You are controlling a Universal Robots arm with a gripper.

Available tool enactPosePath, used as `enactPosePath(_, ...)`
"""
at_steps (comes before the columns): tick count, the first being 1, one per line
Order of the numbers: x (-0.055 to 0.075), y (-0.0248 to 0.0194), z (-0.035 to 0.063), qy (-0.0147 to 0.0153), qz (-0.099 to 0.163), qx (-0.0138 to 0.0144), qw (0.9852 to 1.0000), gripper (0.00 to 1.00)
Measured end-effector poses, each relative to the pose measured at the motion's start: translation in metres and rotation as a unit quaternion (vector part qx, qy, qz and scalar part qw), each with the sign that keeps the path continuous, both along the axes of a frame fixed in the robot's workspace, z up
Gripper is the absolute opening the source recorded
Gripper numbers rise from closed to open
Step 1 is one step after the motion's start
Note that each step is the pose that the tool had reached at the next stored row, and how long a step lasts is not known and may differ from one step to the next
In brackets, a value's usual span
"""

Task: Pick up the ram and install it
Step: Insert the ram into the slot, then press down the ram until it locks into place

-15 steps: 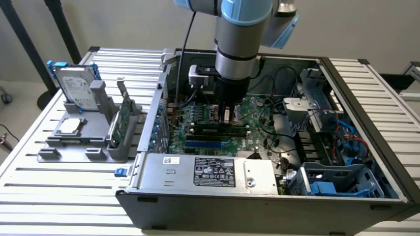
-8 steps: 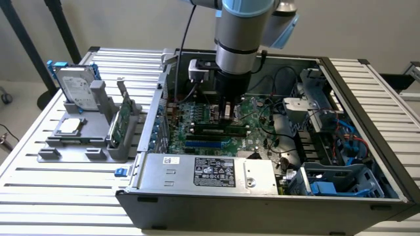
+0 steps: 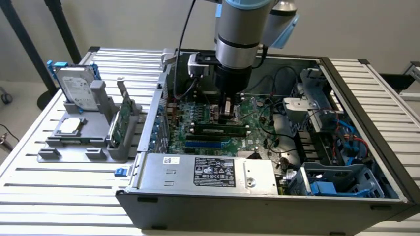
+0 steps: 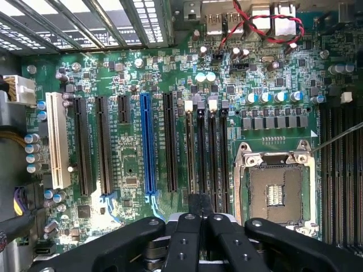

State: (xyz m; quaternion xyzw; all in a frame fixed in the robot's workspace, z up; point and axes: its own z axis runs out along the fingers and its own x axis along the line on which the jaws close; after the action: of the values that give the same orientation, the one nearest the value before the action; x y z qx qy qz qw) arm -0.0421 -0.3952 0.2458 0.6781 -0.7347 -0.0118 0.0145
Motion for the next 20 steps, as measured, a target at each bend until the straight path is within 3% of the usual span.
enactPosePath(20, -0.0027, 0.0, -0.0028, -0.0001, 0.0, -0.0001, 1.0, 0.11)
